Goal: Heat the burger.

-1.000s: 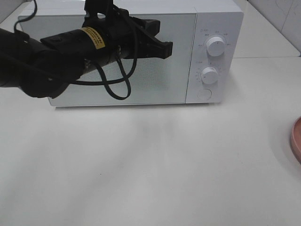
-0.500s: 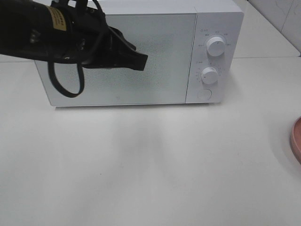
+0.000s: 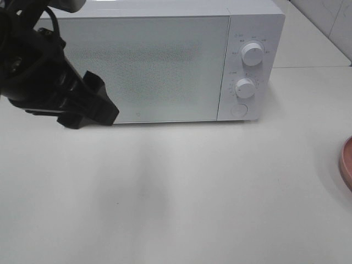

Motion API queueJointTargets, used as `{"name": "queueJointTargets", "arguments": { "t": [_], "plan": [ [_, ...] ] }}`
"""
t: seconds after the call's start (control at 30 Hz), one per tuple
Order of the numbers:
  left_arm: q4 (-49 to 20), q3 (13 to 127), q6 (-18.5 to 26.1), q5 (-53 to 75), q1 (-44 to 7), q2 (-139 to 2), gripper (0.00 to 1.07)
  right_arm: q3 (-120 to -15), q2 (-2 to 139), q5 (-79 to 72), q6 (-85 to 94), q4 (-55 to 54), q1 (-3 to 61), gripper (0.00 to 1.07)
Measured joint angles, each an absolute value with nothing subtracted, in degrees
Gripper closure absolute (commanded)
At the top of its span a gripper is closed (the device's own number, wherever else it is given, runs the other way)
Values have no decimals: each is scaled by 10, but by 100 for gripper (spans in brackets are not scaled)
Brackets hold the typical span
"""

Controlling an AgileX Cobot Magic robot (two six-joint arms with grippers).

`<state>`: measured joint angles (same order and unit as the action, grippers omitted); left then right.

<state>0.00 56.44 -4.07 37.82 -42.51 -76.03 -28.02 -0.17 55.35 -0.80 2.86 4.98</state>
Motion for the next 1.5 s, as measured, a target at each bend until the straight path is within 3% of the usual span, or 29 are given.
{"name": "queueJointTargets", "arguments": {
  "t": [0.23, 0.37, 0.4, 0.5, 0.57, 0.6, 0.67, 0.9, 1.03, 1.5],
  "plan": [
    [22, 564, -47, 449, -391, -741, 5, -280, -2, 553, -8, 29, 50, 31],
    [23, 564, -47, 471, -348, -729, 5, -280, -2, 553, -8, 29, 50, 31],
    [23, 564, -47, 482, -317, -718, 5, -280, -2, 553, -8, 29, 50, 31],
    [23, 564, -47, 489, -300, -713, 5, -280, -2, 553, -8, 29, 50, 31],
    [23, 564, -47, 534, -229, -694, 5, -280, -2, 553, -8, 29, 50, 31],
    [23, 564, -47, 534, -229, -694, 5, -280, -2, 553, -8, 29, 50, 31],
    [26, 564, -47, 570, -177, -681, 6, -280, -2, 553, -8, 29, 50, 31],
    [36, 534, -47, 592, -96, -621, 6, -280, -2, 553, -8, 29, 50, 31],
    [32, 491, -47, 587, -75, -571, 6, -280, -2, 553, -8, 29, 50, 31],
    [21, 336, -37, 578, -72, -359, 6, -280, -2, 553, -8, 29, 50, 31]
  ]
}}
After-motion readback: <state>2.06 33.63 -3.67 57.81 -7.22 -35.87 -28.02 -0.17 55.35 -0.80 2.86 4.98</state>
